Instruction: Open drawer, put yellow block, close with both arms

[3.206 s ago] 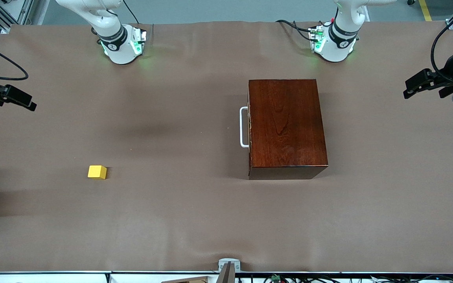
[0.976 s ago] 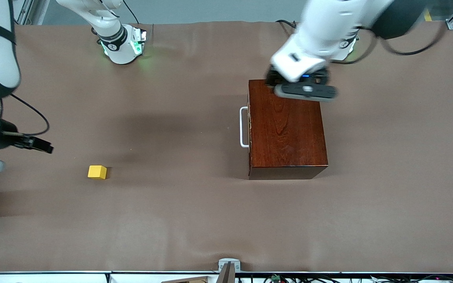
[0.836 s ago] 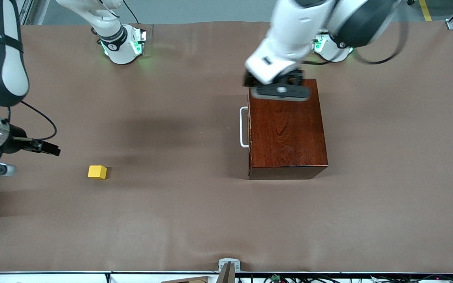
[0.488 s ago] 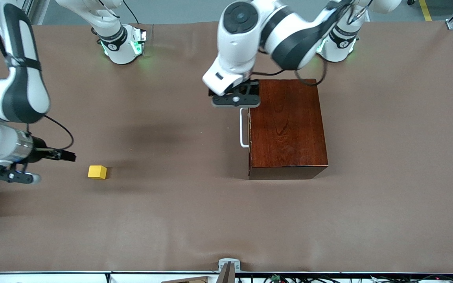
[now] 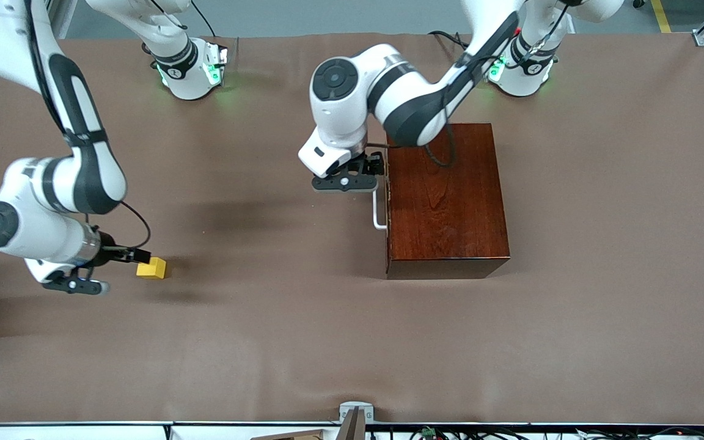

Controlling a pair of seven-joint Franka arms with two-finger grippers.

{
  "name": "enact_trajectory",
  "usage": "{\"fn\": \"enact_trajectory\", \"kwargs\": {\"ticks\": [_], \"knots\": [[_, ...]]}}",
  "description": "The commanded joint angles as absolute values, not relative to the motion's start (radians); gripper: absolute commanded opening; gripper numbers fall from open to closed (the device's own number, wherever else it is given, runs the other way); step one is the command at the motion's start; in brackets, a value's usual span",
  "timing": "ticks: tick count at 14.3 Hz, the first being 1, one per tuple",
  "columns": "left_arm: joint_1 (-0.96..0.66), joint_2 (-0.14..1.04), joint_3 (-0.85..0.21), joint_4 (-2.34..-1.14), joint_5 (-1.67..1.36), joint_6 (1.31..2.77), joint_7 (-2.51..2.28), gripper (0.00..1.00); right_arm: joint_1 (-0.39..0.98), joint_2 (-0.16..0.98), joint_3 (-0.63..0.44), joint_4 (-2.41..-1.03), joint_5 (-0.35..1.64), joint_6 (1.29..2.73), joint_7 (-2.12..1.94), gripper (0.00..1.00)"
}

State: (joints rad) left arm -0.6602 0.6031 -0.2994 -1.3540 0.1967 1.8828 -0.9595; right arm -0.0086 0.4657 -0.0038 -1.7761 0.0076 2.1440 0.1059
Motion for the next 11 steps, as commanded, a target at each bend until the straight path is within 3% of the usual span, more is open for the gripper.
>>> {"fn": "enact_trajectory", "kwargs": {"ticks": [1,10,11], "knots": [[-0.684,0.638,-0.279,-1.318,0.23,1.878,-0.985,1.0,0.0,0.511,-0.006,-1.77,-0.003,2.186,0.1,1.0],[-0.693,0.709,-0.265,-1.324,0.31,1.875,-1.009,1.0,-0.029,0.629,-0.011,-1.773,-0.006,2.287,0.043,1.0],[-0.693,0.715,-0.265,-1.324,0.311,1.873,-1.011,1.0,-0.025,0.632,-0.011,-1.779,-0.006,2.287,0.041,0.96]]}}
